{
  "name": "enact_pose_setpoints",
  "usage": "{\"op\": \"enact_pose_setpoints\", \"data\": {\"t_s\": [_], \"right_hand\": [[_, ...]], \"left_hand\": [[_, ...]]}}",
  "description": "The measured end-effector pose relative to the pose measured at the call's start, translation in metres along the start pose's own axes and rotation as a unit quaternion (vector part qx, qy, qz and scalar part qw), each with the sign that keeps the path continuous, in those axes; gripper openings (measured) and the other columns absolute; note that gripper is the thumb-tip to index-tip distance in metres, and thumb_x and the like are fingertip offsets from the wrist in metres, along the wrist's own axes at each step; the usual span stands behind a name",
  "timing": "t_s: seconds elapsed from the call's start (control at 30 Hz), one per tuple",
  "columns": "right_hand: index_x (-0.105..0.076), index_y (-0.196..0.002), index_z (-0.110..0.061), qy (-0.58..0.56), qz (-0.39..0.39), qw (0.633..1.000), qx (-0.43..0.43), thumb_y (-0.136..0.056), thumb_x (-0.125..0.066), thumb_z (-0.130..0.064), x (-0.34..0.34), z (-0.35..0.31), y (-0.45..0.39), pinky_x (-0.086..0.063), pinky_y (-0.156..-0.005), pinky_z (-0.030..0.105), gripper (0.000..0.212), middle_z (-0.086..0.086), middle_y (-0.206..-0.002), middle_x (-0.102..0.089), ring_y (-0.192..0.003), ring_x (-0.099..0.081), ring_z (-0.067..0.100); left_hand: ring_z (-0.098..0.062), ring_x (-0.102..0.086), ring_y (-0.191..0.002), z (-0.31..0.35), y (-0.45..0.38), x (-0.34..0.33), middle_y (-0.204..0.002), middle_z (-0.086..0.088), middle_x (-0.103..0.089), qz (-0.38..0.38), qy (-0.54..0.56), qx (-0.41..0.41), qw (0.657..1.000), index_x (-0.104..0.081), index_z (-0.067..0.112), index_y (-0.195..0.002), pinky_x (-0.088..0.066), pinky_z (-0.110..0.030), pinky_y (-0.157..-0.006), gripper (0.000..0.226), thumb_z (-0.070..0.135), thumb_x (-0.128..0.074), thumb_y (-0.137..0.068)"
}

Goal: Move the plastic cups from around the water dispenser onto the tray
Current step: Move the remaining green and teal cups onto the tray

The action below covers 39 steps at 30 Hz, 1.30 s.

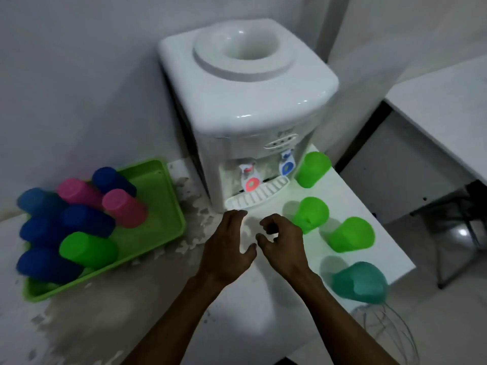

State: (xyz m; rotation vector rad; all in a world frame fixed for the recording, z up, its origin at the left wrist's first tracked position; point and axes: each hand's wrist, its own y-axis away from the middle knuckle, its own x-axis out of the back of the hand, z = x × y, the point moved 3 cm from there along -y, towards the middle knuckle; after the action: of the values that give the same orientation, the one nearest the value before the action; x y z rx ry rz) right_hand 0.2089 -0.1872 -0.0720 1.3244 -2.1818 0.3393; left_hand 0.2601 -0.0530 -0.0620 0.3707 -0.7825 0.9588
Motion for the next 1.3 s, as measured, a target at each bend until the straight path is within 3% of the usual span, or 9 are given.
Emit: {"op": "enact_pose_setpoints", "data": {"t_s": [0.23,0.37,0.47,0.6,0.7,0.87,1.0,1.13,1.3], "right_hand": [[-0.063,-0.107,-0.014,0.075,0.104,0.992,0.0,-0.069,-0.073,-0.009,0.077,0.036,0.004,-0.041,-0.08,0.027,0.039,0.004,-0.108,-0.063,-0.104,-0.056,0.024],[-0.056,-0.118,-0.019,0.14,0.144,0.978,-0.052,-0.066,-0.075,-0.023,0.119,0.055,-0.001,-0.045,-0.08,0.036,0.056,0.004,-0.117,-0.053,-0.114,-0.046,0.026],[-0.039,-0.135,-0.02,0.233,0.078,0.959,-0.14,-0.061,-0.078,-0.042,0.138,0.072,-0.009,-0.042,-0.09,0.043,0.086,0.009,-0.13,-0.044,-0.123,-0.038,0.032],[-0.021,-0.144,-0.018,0.244,-0.033,0.939,-0.241,-0.06,-0.081,-0.052,0.143,0.095,-0.017,-0.038,-0.097,0.049,0.109,0.015,-0.14,-0.036,-0.129,-0.034,0.037],[-0.021,-0.144,-0.018,0.225,-0.052,0.938,-0.261,-0.062,-0.082,-0.046,0.14,0.102,-0.022,-0.039,-0.096,0.048,0.106,0.016,-0.138,-0.038,-0.126,-0.039,0.038],[-0.031,-0.137,-0.02,0.187,-0.032,0.952,-0.239,-0.069,-0.078,-0.03,0.139,0.103,-0.027,-0.042,-0.08,0.041,0.084,0.012,-0.128,-0.044,-0.115,-0.05,0.036],[-0.037,-0.14,-0.027,0.113,-0.013,0.972,-0.207,-0.065,-0.081,-0.03,0.138,0.089,-0.032,-0.043,-0.083,0.037,0.087,0.012,-0.126,-0.04,-0.111,-0.053,0.038],[-0.044,-0.138,-0.03,0.033,0.017,0.985,-0.166,-0.065,-0.08,-0.029,0.123,0.06,-0.036,-0.041,-0.088,0.031,0.081,0.003,-0.11,-0.036,-0.104,-0.054,0.032],[-0.044,-0.135,-0.029,-0.027,-0.018,0.988,-0.154,-0.058,-0.073,-0.041,0.081,0.029,-0.036,-0.042,-0.089,0.032,0.083,0.006,-0.115,-0.049,-0.109,-0.053,0.028]], "left_hand": [[-0.019,-0.048,-0.119,0.056,-0.035,-0.062,-0.138,0.004,-0.043,-0.055,-0.012,-0.035,0.998,-0.035,0.019,-0.141,-0.049,-0.035,-0.081,0.077,0.028,-0.07,-0.072],[-0.029,-0.044,-0.118,0.08,-0.059,-0.093,-0.138,-0.005,-0.041,-0.072,-0.051,-0.055,0.995,-0.033,0.013,-0.141,-0.048,-0.041,-0.085,0.089,0.029,-0.073,-0.063],[-0.034,-0.039,-0.126,0.087,-0.075,-0.113,-0.147,-0.01,-0.033,-0.084,-0.095,-0.043,0.991,-0.025,0.011,-0.145,-0.045,-0.044,-0.095,0.101,0.03,-0.078,-0.062],[-0.033,-0.033,-0.133,0.09,-0.09,-0.131,-0.152,-0.011,-0.027,-0.104,-0.109,0.009,0.989,-0.012,0.011,-0.149,-0.042,-0.043,-0.101,0.114,0.031,-0.084,-0.063],[-0.032,-0.036,-0.131,0.09,-0.094,-0.138,-0.148,-0.012,-0.032,-0.11,-0.079,0.052,0.989,-0.011,0.01,-0.15,-0.042,-0.043,-0.098,0.111,0.028,-0.082,-0.067],[-0.033,-0.045,-0.124,0.086,-0.092,-0.135,-0.139,-0.011,-0.037,-0.086,-0.046,0.068,0.993,-0.027,0.011,-0.143,-0.044,-0.043,-0.091,0.09,0.025,-0.079,-0.07],[-0.034,-0.052,-0.111,0.076,-0.082,-0.116,-0.128,-0.011,-0.042,-0.03,0.007,0.098,0.995,-0.041,0.013,-0.133,-0.047,-0.038,-0.087,0.085,0.026,-0.084,-0.06],[-0.027,-0.053,-0.1,0.052,-0.066,-0.083,-0.114,-0.005,-0.041,0.028,0.053,0.149,0.987,-0.048,0.017,-0.131,-0.04,-0.025,-0.079,0.086,0.026,-0.086,-0.054],[-0.021,-0.057,-0.1,0.007,-0.032,-0.036,-0.113,-0.001,-0.056,0.124,0.135,0.246,0.952,-0.048,0.016,-0.123,-0.048,-0.032,-0.084,0.085,0.023,-0.09,-0.049]]}}
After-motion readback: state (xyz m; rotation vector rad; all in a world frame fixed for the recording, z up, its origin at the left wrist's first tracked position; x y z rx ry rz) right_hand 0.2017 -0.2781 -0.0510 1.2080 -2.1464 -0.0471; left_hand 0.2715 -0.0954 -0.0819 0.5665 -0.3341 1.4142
